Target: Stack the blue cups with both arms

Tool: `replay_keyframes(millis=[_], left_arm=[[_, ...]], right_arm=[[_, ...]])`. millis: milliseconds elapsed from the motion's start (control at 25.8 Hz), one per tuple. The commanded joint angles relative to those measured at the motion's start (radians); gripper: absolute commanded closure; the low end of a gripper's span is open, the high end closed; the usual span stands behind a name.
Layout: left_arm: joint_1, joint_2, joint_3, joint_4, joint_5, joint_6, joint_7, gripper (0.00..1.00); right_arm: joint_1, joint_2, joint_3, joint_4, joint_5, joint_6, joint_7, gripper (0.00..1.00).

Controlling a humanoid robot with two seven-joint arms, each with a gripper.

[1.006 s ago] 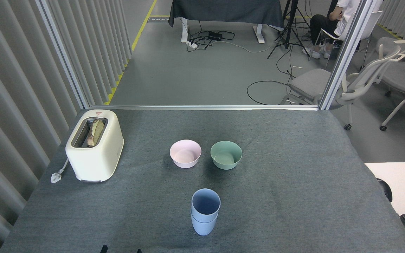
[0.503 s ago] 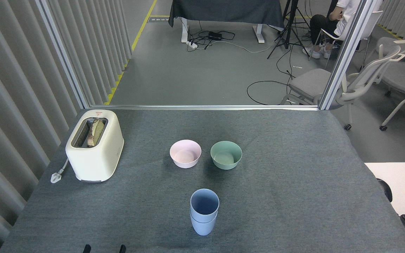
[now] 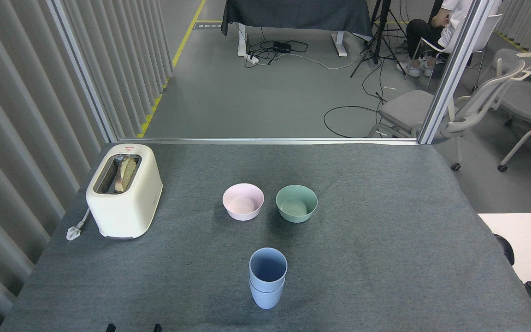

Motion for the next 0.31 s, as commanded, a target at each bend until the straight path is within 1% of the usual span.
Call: replay_keyframes(millis=[0,116,271], left_arm=[[0.003,0.002,0.000,0.009,-0.002,-0.006,0.012,0.00],[0.010,0.003,0.000,0.009,-0.003,-0.030,0.012,0.00],[0.016,0.005,0.000,0.009,-0.003,-0.032,0.012,0.00]], right_arm=[[0.001,-0.001,-0.042,-0.002,0.000,-0.031,0.000,0.00],[0.001,0.000,-0.043,-0.002,0.000,-0.030,0.000,0.00],[0.001,0.000,-0.043,-0.002,0.000,-0.025,0.000,0.00]])
